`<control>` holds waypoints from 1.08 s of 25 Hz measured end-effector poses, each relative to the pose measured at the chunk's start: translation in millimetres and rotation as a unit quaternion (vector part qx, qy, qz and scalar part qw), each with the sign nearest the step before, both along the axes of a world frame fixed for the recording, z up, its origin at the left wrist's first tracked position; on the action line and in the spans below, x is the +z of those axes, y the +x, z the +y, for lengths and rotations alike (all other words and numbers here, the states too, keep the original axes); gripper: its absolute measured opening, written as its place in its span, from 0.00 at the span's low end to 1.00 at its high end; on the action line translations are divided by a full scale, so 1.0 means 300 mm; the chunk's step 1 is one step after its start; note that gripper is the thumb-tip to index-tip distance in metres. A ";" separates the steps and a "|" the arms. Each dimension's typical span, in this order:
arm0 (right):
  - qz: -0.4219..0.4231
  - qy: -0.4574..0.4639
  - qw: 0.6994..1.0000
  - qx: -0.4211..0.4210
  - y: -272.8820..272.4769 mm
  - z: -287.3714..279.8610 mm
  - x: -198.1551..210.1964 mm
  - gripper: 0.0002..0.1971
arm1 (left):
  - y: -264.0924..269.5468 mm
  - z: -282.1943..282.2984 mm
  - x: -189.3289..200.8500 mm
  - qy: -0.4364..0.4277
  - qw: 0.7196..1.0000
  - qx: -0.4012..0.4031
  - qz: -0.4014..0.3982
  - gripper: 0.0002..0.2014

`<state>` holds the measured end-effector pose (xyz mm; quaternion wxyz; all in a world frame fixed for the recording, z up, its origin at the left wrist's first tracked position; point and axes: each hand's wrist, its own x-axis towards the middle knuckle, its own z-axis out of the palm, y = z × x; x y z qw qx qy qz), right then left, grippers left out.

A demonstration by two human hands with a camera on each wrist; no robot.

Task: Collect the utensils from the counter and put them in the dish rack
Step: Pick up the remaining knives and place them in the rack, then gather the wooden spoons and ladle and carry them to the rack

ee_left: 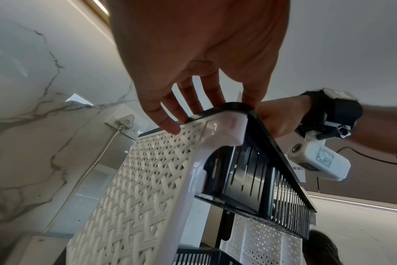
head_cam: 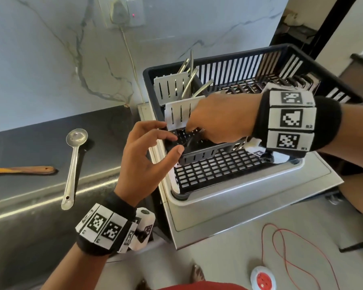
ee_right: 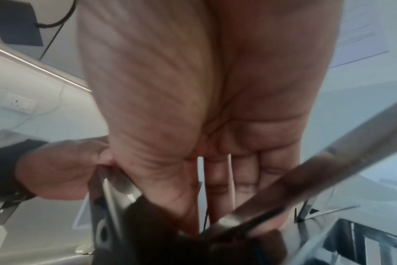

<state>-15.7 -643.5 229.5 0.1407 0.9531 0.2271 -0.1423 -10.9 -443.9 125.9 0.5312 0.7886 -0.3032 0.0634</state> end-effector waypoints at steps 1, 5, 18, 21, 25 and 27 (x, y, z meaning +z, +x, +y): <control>0.003 0.007 1.000 -0.002 0.000 -0.004 0.005 0.22 | -0.003 0.001 0.001 0.001 1.000 -0.001 0.000 0.13; -0.012 0.032 0.999 -0.003 -0.009 -0.012 0.024 0.21 | -0.003 0.003 0.001 0.009 1.000 -0.013 0.005 0.13; -0.144 0.208 0.964 -0.085 0.028 0.582 0.048 0.18 | 0.205 0.643 -0.200 0.133 0.991 -0.033 -0.005 0.09; -0.073 0.275 0.949 -0.134 0.153 0.801 -0.163 0.17 | 0.274 0.951 -0.315 0.238 0.971 0.019 0.002 0.11; 0.023 0.290 0.909 -0.297 0.410 1.011 -0.562 0.20 | 0.316 1.285 -0.411 0.418 0.902 0.070 0.085 0.23; 0.042 0.315 0.862 -0.394 0.524 1.091 -0.707 0.25 | 0.314 1.398 -0.442 0.478 0.863 0.078 0.145 0.31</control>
